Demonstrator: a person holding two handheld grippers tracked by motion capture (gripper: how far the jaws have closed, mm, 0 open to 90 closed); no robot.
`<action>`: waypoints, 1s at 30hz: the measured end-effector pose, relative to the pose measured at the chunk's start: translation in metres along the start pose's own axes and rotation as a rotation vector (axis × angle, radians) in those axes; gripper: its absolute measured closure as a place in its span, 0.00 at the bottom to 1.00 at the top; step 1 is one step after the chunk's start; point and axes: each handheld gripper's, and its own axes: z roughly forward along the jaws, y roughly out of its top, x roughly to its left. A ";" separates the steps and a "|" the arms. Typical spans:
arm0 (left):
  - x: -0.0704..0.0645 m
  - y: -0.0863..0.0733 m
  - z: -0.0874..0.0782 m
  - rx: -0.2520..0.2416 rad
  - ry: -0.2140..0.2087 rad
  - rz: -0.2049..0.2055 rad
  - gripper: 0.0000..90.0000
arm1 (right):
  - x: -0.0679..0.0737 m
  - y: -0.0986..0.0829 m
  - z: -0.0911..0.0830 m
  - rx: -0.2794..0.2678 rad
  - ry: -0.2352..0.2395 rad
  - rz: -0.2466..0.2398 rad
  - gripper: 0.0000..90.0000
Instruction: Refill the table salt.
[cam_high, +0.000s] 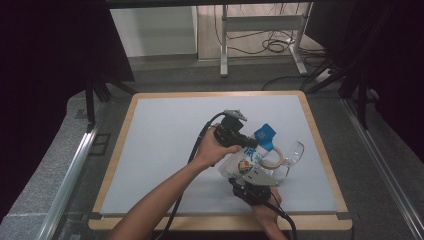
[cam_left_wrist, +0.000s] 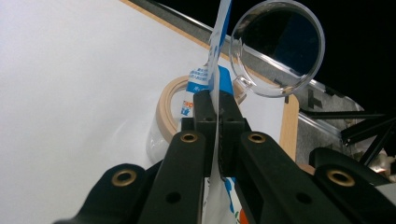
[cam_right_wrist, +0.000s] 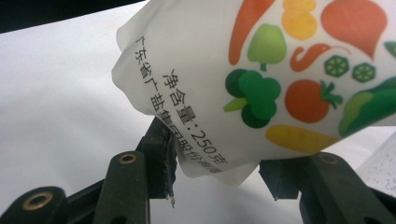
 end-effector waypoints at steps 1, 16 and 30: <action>-0.001 0.001 0.001 0.005 0.000 0.002 1.00 | 0.000 0.000 0.000 -0.001 -0.001 -0.001 0.58; -0.003 0.007 0.007 0.044 0.002 0.018 1.00 | -0.001 0.004 -0.002 -0.001 0.004 0.027 0.59; -0.017 0.009 0.001 0.030 0.027 0.035 1.00 | -0.003 0.005 0.002 -0.027 -0.010 0.014 0.59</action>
